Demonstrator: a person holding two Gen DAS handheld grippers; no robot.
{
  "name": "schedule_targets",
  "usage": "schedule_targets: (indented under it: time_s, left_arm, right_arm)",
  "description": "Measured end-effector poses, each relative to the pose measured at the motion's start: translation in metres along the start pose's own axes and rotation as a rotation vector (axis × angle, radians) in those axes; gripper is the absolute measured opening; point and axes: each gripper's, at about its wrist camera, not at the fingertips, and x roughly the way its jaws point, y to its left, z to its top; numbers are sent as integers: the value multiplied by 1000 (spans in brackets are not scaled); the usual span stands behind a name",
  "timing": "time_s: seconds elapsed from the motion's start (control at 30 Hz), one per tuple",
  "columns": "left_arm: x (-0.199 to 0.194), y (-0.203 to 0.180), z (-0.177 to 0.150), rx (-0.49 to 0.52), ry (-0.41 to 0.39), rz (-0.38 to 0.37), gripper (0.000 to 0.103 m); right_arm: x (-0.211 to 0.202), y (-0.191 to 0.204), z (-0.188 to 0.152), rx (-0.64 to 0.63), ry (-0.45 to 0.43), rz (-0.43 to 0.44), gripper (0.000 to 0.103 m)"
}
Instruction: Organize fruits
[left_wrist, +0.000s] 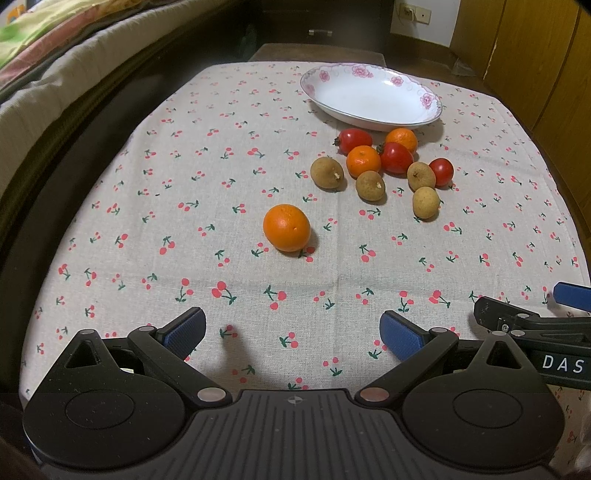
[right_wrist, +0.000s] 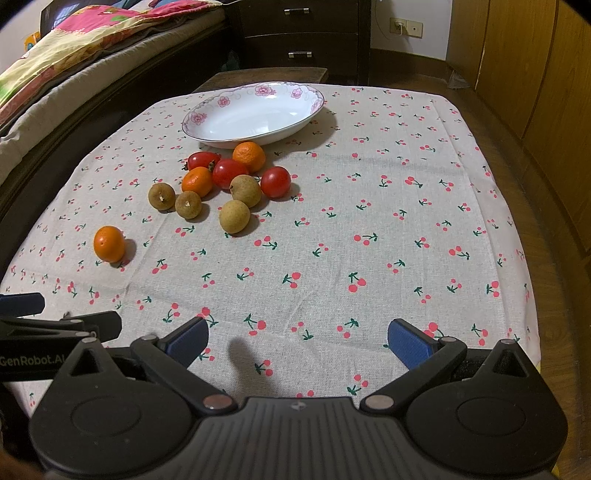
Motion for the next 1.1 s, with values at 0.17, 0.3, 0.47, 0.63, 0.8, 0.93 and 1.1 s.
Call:
schedule_targets:
  time_s: [0.17, 0.3, 0.47, 0.63, 0.8, 0.93, 1.1]
  left_arm:
    - [0, 2, 3, -7, -2, -5, 102]
    - [-1, 7, 8, -25, -15, -18, 103]
    - [2, 15, 18, -48, -25, -11, 103]
    - [9, 15, 31, -56, -54, -4, 103]
    - [26, 11, 43, -34, -65, 21, 100]
    - [41, 12, 48, -44, -52, 34, 95]
    - [54, 19, 51, -78, -37, 43, 94]
  right_arm:
    - [0, 1, 1, -3, -5, 4, 103]
    - [-1, 3, 8, -14, -20, 15, 103]
    - [0, 4, 25, -23, -52, 16, 103]
    - [11, 4, 42, -32, -58, 36, 103]
    - [28, 3, 54, -36, -42, 61, 96]
    - [40, 5, 61, -40, -31, 90, 90]
    - [54, 12, 68, -59, -18, 119, 81]
